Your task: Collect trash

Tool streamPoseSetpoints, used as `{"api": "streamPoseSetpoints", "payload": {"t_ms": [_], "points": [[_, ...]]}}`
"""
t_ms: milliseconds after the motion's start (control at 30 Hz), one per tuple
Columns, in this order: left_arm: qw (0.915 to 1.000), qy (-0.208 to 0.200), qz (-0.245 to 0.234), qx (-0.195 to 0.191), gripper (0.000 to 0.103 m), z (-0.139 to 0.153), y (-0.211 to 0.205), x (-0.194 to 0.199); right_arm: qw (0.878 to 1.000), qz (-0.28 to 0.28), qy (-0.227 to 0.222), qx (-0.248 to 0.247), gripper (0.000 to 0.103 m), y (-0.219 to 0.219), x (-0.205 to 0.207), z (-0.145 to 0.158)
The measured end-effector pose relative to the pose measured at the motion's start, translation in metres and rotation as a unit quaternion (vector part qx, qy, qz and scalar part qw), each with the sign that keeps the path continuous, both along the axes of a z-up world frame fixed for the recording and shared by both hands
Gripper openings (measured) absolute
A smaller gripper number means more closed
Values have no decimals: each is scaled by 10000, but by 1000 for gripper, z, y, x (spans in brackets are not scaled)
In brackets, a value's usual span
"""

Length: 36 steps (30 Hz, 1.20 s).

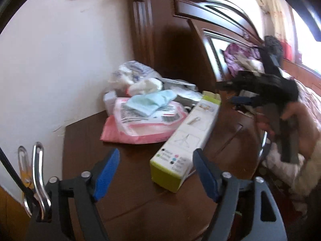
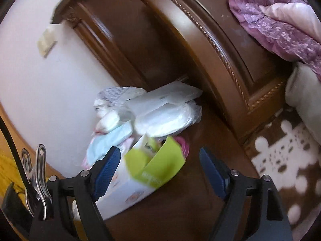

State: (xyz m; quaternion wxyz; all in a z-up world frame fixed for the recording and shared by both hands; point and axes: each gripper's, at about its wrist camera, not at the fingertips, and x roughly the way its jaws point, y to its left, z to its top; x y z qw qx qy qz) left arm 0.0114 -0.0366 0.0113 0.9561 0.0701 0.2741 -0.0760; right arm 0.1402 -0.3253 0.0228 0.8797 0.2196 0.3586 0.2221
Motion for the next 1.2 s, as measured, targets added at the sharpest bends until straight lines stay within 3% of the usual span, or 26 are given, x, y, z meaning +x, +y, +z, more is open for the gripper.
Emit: {"api": "streamPoseSetpoints", "payload": {"t_ms": [200,267,333,400,433,467,500,567,667,867,1200], "points": [[9992,204,-329,69,81,-14,-7,18,9987,223,380,-239,83,21,25,-14],[9986,335,-400,39,80,-19,-8,23,9986,328,406,-116,83,24,29,-15],[9978,431,-496,-101,59,-21,-7,23,9980,392,489,-21,82,27,33,-16],[9973,417,-525,-296,57,-20,-2,20,9975,496,494,19,75,33,32,-16],[9962,436,-638,-408,53,-18,0,18,9979,494,418,11,63,35,32,-16],[9956,428,-695,-463,53,-17,1,16,9980,550,298,117,42,36,30,-15],[9953,396,-734,-500,52,-15,2,13,9972,630,264,293,34,36,29,-15],[9953,308,-798,-454,51,-13,0,8,9970,633,237,379,22,37,28,-12],[9951,240,-850,-453,51,-10,-2,2,9976,692,31,78,15,42,20,-5],[9940,72,-902,-611,50,-1,-2,-9,9987,505,-32,65,5,33,11,-5],[9927,-230,-1058,-539,50,16,-13,-33,9975,579,-361,186,4,17,-13,15]]}}
